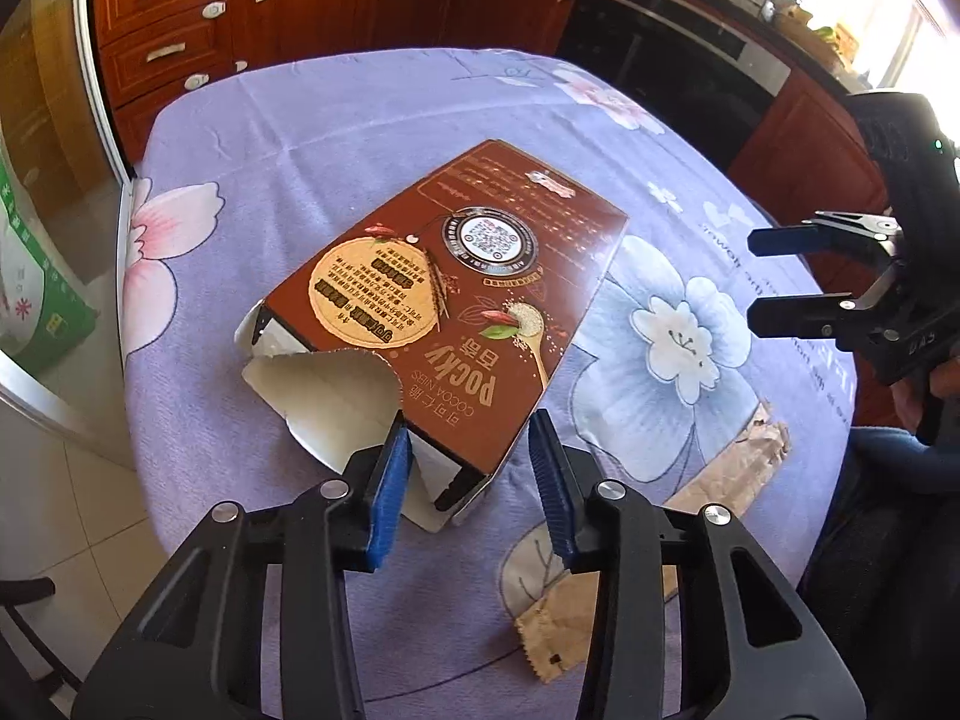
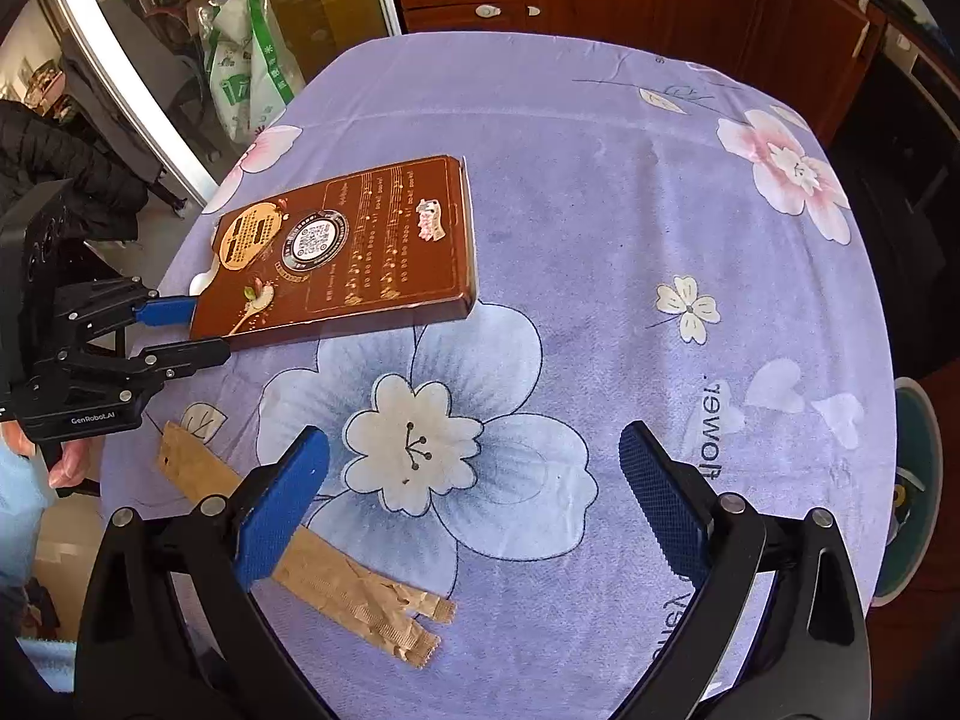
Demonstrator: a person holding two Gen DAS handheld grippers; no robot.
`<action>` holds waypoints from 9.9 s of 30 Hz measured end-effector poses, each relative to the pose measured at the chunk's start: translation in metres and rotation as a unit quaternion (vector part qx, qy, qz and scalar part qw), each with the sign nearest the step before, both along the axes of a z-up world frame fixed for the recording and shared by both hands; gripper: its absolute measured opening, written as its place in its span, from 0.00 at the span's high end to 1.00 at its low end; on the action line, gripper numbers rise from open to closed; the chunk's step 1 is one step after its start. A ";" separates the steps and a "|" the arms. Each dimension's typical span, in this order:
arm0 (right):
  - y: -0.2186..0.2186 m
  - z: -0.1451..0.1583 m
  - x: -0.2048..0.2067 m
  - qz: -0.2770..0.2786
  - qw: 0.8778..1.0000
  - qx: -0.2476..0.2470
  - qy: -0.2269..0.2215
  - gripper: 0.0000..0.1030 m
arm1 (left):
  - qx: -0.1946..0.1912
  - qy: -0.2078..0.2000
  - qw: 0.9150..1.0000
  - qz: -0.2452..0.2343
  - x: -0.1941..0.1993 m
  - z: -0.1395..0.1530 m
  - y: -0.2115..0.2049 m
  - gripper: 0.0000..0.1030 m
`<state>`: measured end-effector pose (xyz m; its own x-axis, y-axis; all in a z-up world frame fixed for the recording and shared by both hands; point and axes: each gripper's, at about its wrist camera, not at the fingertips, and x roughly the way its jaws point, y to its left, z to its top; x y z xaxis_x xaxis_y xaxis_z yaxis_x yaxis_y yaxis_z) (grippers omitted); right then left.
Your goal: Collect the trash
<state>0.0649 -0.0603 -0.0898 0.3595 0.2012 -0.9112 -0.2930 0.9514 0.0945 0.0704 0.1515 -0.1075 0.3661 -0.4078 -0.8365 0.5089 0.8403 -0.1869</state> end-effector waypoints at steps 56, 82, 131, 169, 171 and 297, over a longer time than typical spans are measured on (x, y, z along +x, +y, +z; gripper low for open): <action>0.035 0.003 -0.045 0.092 0.995 0.004 -0.041 0.94 | 0.012 -0.085 0.985 0.150 -0.039 0.070 -0.010 0.98; -0.172 0.070 -0.043 -0.127 0.979 0.083 -0.136 0.94 | -0.027 -0.132 0.991 -0.005 -0.032 0.130 -0.198 0.98; -0.474 -0.033 -0.037 -0.369 0.913 0.153 -0.077 0.20 | 0.035 -0.029 0.968 -0.245 -0.009 0.053 -0.522 0.98; -0.469 0.009 -0.080 -0.385 0.912 0.105 -0.097 0.11 | -0.026 0.036 0.968 -0.247 -0.035 0.052 -0.537 0.16; -0.466 0.013 -0.085 -0.383 0.913 0.105 -0.099 0.09 | -0.025 0.024 0.970 -0.240 -0.039 0.058 -0.531 0.08; -0.319 0.038 -0.149 -0.232 0.968 -0.082 -0.058 0.06 | 0.038 -0.093 0.995 0.019 -0.076 0.065 -0.347 0.04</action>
<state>-0.0838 -0.3795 -0.0521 0.4792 -0.1496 -0.8649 0.1690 0.9827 -0.0763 -0.0054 -0.1960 -0.0421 0.5312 -0.3285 -0.7810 0.4961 0.8678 -0.0275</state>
